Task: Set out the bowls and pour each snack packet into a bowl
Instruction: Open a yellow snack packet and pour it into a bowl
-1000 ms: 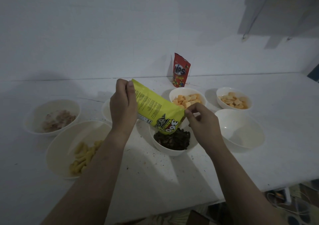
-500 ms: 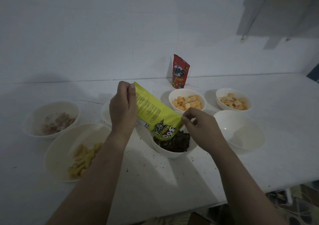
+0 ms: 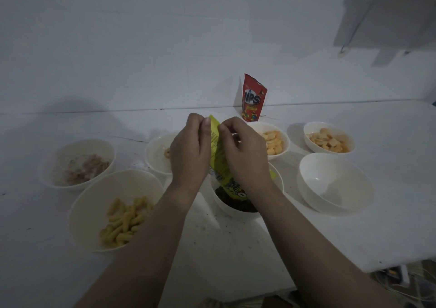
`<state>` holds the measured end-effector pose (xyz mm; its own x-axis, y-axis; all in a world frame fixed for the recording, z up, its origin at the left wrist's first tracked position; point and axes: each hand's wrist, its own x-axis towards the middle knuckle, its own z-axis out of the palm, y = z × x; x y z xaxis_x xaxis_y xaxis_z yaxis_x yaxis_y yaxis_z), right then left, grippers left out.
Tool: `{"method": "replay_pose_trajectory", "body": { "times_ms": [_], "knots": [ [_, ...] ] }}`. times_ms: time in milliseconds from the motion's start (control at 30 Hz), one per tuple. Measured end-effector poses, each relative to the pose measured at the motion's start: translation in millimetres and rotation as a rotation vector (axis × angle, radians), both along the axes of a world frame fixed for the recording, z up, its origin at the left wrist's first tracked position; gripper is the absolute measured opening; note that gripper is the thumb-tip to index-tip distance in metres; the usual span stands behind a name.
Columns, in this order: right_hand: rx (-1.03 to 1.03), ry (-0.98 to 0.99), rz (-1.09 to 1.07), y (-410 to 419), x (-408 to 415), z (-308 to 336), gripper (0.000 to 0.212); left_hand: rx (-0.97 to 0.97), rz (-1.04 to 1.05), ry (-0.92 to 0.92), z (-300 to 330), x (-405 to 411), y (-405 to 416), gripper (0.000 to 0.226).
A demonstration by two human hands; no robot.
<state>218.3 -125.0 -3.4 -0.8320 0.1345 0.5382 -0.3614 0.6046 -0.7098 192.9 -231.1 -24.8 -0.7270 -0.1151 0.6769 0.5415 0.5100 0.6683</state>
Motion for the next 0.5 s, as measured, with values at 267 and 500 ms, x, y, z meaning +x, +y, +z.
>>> {"method": "replay_pose_trajectory", "body": {
  "times_ms": [267, 500],
  "knots": [
    [-0.193, 0.006, -0.152, 24, 8, -12, 0.018, -0.187, 0.058, 0.005, -14, -3, 9, 0.042],
    [-0.489, -0.047, -0.167, 44, 20, -18, 0.020, 0.301, -0.398, -0.358, -11, 7, 28, 0.046]
  ]
}}
